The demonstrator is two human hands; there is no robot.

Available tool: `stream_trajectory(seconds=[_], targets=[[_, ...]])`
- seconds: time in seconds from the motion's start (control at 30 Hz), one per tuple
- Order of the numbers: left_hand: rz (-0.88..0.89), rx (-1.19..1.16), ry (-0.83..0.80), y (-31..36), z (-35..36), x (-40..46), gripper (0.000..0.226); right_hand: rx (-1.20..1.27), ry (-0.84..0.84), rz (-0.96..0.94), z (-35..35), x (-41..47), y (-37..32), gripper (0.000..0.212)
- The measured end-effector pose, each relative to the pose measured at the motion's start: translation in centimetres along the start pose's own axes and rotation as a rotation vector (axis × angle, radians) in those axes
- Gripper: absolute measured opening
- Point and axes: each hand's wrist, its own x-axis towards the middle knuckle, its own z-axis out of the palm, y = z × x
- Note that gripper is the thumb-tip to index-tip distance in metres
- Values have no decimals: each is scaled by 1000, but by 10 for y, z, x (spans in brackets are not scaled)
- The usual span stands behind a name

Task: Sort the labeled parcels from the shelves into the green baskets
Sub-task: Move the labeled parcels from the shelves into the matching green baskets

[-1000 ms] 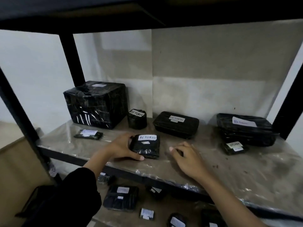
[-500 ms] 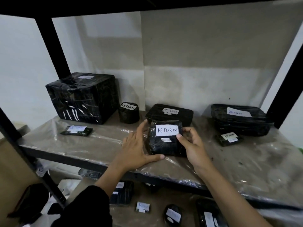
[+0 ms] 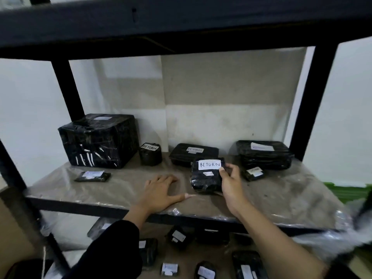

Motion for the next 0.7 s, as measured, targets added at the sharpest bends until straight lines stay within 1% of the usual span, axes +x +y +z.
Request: stream_trajectory(seconds=[0.13,0.17,0.23,0.27,0.3,0.37,0.4,0.53,0.63,0.7], targets=[[-10,-36,20,0,5,-15,113,80,21,83,-26,-28,-20,12],[-12,-42,34,2,9,-21,104,111,11,91,-35,-38,-27,13],[-30,-9,75,10,18,-39,72,159,-12,97,-54,-59,-39,16],[-51,9,103,15,22,-50,61,168,-18,95,-64,-71,-45,16],[-74,25,128,22,27,-61,57,183,-22,91,-75,-87,-52,17],[-85,72,174,32,33,-84,61,200,-12,81,-96,-111,-58,17],[-72,83,170,37,35,-94,63,200,2,81,-107,-123,-59,16],[-75,-25,163,61,37,-130,66,161,61,123,-149,-170,-56,13],[-50,-100,83,91,51,-163,67,144,106,149,-190,-205,-55,13],[-26,-132,26,109,64,-180,67,105,117,140,-216,-221,-55,18]])
